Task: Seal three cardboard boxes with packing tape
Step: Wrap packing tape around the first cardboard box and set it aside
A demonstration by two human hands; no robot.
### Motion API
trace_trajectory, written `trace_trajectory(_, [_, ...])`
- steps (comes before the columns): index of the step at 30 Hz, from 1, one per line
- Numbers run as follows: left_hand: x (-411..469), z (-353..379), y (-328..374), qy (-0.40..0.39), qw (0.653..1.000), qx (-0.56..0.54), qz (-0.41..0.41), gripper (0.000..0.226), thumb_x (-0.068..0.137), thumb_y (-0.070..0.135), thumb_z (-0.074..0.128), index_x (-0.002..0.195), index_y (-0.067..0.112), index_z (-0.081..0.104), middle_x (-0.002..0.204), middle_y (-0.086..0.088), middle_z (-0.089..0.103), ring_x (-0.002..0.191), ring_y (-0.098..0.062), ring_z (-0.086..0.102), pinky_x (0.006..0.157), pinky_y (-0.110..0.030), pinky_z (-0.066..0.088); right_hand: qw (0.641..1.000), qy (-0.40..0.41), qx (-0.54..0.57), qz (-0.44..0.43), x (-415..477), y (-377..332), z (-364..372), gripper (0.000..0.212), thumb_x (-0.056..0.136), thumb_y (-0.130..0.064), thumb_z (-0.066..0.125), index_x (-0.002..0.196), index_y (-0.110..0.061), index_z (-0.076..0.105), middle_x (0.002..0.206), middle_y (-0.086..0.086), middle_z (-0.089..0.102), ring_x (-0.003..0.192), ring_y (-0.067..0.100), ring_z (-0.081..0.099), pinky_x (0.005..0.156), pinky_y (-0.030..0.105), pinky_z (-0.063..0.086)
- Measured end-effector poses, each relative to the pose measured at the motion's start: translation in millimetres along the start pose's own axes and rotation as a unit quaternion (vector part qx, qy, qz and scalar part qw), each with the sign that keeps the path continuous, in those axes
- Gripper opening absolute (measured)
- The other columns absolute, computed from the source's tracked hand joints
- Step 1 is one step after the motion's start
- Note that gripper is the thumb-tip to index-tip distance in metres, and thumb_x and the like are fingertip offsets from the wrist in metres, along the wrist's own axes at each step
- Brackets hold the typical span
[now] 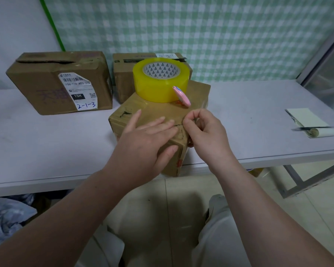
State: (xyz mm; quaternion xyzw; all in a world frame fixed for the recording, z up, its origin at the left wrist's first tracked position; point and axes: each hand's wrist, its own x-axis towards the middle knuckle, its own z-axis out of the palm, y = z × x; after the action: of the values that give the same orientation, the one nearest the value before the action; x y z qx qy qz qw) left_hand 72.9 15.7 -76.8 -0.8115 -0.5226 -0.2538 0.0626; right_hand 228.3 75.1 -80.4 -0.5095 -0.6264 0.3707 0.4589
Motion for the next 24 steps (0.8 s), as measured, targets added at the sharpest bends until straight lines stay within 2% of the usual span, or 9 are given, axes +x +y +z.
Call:
trace_trajectory(2, [7, -9, -2, 0.01, 0.998, -0.051, -0.022, 0.046, 0.087, 0.043, 0.046, 0.12, 0.017, 0.066, 0.123, -0.001, 0.065, 0.119, -0.014, 0.057, 0.111, -0.048, 0.019, 1.0, 0.027, -0.01, -0.004, 3, -4, -3, 0.014, 0.082, -0.022, 0.063, 0.07, -0.029, 0.06, 0.056, -0.01, 0.049, 0.06, 0.017, 0.052, 0.07, 0.048, 0.054])
trace_trajectory(4, [19, -21, -7, 0.046, 0.993, -0.094, -0.057, 0.046, 0.087, 0.041, 0.048, 0.124, 0.017, 0.063, 0.124, 0.0, 0.065, 0.118, -0.013, 0.056, 0.11, -0.045, 0.023, 0.998, 0.066, -0.018, -0.014, 11, -11, -8, 0.016, 0.084, -0.021, 0.063, 0.07, -0.028, 0.059, 0.059, -0.007, 0.051, 0.06, 0.019, 0.054, 0.064, 0.039, 0.051])
trace_trajectory(7, [47, -34, -18, 0.103, 0.989, -0.073, -0.083, 0.045, 0.084, 0.026, 0.059, 0.127, 0.012, 0.06, 0.128, -0.006, 0.061, 0.121, -0.023, 0.054, 0.106, -0.039, 0.035, 0.995, 0.091, -0.016, -0.041, 27, -25, -15, 0.011, 0.084, -0.021, 0.065, 0.077, -0.027, 0.059, 0.062, -0.01, 0.052, 0.058, 0.01, 0.05, 0.06, 0.027, 0.042])
trace_trajectory(8, [58, -35, -24, 0.096, 0.99, -0.055, -0.092, 0.048, 0.083, 0.021, 0.061, 0.131, 0.013, 0.057, 0.132, -0.008, 0.058, 0.125, -0.025, 0.051, 0.106, -0.038, 0.034, 0.995, 0.079, -0.031, -0.053, 33, -29, -16, 0.008, 0.082, -0.023, 0.068, 0.082, -0.025, 0.06, 0.066, -0.01, 0.053, 0.06, 0.008, 0.049, 0.062, 0.026, 0.041])
trace_trajectory(11, [93, -35, -34, -0.01, 0.995, -0.004, -0.095, 0.067, 0.081, 0.014, 0.064, 0.142, 0.027, 0.042, 0.146, -0.001, 0.044, 0.136, -0.023, 0.036, 0.112, -0.046, 0.028, 0.981, -0.003, -0.173, -0.091, 49, -37, -12, 0.028, 0.078, -0.032, 0.074, 0.102, -0.024, 0.063, 0.089, -0.007, 0.06, 0.077, 0.011, 0.053, 0.072, 0.028, 0.045])
trace_trajectory(13, [111, -32, -36, -0.087, 0.994, 0.022, -0.06, 0.072, 0.081, 0.013, 0.063, 0.144, 0.032, 0.036, 0.149, 0.002, 0.04, 0.139, -0.02, 0.032, 0.112, -0.047, 0.026, 0.96, -0.026, -0.257, -0.11, 56, -38, -7, 0.023, 0.081, -0.031, 0.07, 0.102, -0.022, 0.067, 0.093, -0.003, 0.067, 0.085, 0.019, 0.06, 0.074, 0.032, 0.048])
trace_trajectory(15, [124, -30, -36, -0.128, 0.99, 0.031, -0.041, 0.065, 0.084, 0.011, 0.062, 0.142, 0.031, 0.04, 0.145, -0.001, 0.042, 0.136, -0.022, 0.035, 0.11, -0.041, 0.029, 0.946, -0.003, -0.294, -0.135, 59, -38, -6, 0.017, 0.089, -0.032, 0.061, 0.098, -0.02, 0.069, 0.091, 0.003, 0.07, 0.088, 0.026, 0.062, 0.072, 0.034, 0.048])
trace_trajectory(19, [136, -29, -42, -0.139, 0.987, 0.049, -0.065, 0.048, 0.087, 0.023, 0.063, 0.131, 0.033, 0.047, 0.131, -0.002, 0.05, 0.122, -0.025, 0.045, 0.095, -0.042, 0.042, 0.93, 0.029, -0.315, -0.188, 61, -33, -6, 0.022, 0.095, -0.035, 0.052, 0.096, -0.018, 0.067, 0.087, 0.005, 0.069, 0.084, 0.029, 0.06, 0.066, 0.034, 0.042])
trace_trajectory(24, [137, -33, -39, -0.115, 0.992, 0.001, -0.055, 0.037, 0.091, 0.022, 0.058, 0.125, 0.03, 0.048, 0.119, 0.003, 0.058, 0.1, -0.022, 0.05, 0.084, -0.04, 0.044, 0.928, 0.119, -0.258, -0.242, 59, -28, -5, 0.022, 0.095, -0.029, 0.055, 0.087, -0.011, 0.064, 0.077, 0.005, 0.063, 0.072, 0.028, 0.057, 0.059, 0.028, 0.025])
